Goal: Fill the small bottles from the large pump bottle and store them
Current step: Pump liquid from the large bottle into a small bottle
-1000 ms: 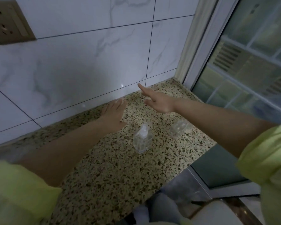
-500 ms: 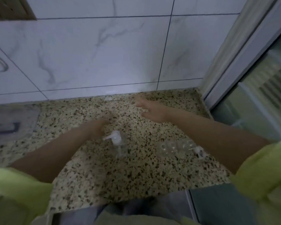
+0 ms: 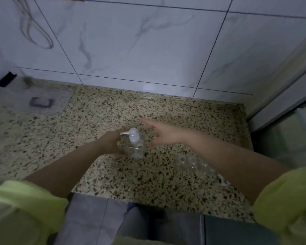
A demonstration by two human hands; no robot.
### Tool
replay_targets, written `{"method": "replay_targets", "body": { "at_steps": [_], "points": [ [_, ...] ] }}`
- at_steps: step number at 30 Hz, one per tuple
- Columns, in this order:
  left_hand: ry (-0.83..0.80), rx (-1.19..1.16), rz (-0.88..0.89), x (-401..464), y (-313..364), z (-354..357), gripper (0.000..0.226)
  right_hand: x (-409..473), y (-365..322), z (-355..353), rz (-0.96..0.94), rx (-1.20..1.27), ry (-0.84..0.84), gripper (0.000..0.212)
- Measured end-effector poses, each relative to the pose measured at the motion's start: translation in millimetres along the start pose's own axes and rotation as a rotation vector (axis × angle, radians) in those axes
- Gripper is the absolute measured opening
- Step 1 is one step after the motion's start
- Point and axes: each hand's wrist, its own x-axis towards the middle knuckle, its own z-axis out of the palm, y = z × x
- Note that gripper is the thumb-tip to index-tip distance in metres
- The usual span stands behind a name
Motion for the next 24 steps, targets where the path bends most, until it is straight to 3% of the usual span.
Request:
{"method": "replay_targets", "body": {
  "at_steps": [6, 13, 16, 24],
  "points": [
    [0.079, -0.123, 0.067, 7.0, -6.4, 18.0, 0.092, 14.8, -0.2, 24.1, -0.046, 0.002, 0.085, 0.1],
    [0.049, -0.307, 0.206, 31.7, -19.6, 24.2, 0.063, 32.3, 14.4, 42.6, -0.079, -0.061, 0.251, 0.068],
    [0.047, -0.437, 0.267, 37.9, -29.6, 32.9, 0.065, 35.8, 16.4, 46.6, -0.103, -0.126, 0.283, 0.065],
    [0.112, -0.51, 0.352, 45.8, -38.7, 47.2, 0.072, 36.6, 22.4, 56.6, -0.209, -0.204, 0.378, 0.051]
  ]
}}
